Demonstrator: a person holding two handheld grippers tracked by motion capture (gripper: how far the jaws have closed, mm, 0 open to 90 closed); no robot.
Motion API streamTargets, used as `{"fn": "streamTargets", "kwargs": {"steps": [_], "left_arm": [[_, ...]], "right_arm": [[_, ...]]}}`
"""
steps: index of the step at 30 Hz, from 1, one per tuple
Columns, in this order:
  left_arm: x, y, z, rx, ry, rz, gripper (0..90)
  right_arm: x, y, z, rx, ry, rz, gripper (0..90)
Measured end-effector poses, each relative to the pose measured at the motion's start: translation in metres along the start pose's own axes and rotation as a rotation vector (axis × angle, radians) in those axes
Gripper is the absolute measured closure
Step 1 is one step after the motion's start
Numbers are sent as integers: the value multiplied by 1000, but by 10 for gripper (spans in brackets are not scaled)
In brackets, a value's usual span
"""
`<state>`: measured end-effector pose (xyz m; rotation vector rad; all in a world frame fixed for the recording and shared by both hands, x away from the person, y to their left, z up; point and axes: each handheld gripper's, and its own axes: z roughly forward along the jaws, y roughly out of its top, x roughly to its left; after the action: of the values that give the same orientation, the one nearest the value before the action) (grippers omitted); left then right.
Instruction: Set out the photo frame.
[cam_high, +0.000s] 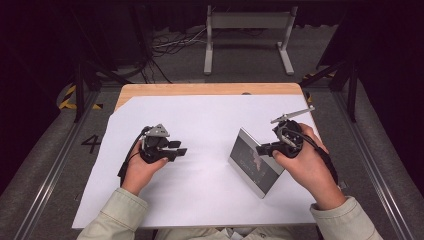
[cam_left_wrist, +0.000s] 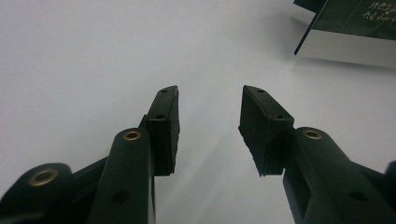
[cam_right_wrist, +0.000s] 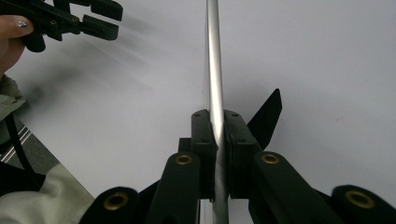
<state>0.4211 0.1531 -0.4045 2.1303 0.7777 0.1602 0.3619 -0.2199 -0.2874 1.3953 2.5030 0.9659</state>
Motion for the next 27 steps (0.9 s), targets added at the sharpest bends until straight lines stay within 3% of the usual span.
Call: {"fn": "streamTargets", "kwargs": {"steps": [7,15,21,27], "left_arm": [[3,-3,-5,-10,12,-9,586],[7,-9,-12,-16,27,-26,584],[8,-15,-18,-19,38,-50,582],[11,-22,-23,-16,46,-75,576]], "right_arm": [[2,15,-2,4,12,-79,842],[0,29,0,18,64,-145,843],[3,40,4,36,94,-248,843],[2,50,11,51,129,-280,842]]}}
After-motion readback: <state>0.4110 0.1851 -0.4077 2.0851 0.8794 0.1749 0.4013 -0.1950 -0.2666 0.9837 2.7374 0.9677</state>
